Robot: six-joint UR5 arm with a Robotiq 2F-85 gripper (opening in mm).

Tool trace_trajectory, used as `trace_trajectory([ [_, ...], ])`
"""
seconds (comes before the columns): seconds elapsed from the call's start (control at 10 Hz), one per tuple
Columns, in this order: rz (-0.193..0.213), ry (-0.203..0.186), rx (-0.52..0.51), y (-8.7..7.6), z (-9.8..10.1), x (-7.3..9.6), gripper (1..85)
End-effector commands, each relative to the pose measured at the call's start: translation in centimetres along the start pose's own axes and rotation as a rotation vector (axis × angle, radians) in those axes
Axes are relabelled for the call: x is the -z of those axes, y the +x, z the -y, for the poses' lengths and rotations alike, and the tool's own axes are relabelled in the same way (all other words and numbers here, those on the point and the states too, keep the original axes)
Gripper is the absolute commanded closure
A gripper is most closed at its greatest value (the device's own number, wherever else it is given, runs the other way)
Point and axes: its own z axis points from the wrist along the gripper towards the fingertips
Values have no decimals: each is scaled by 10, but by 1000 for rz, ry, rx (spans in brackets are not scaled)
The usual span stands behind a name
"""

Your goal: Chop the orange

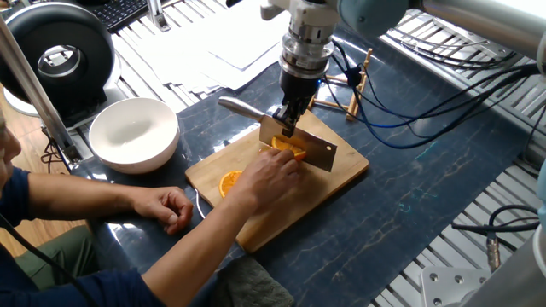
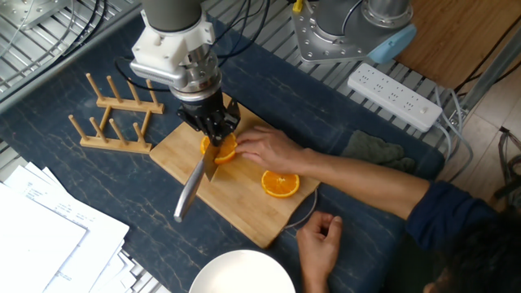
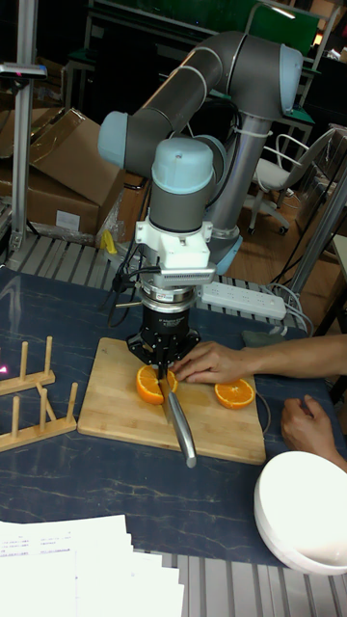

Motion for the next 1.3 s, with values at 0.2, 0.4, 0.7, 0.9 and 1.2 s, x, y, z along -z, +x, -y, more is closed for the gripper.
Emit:
trace_trajectory([
  [0.2,18,-9,-6,2,-2,-1,843],
  [0.4,18,-11,1,2,-1,0,843],
  [0.7,5,-29,-16,-8,-3,7,843],
  [0.9,18,-16,-55,-26,-14,3,843],
  [1.2,23,-29,-49,-30,-13,4,843],
])
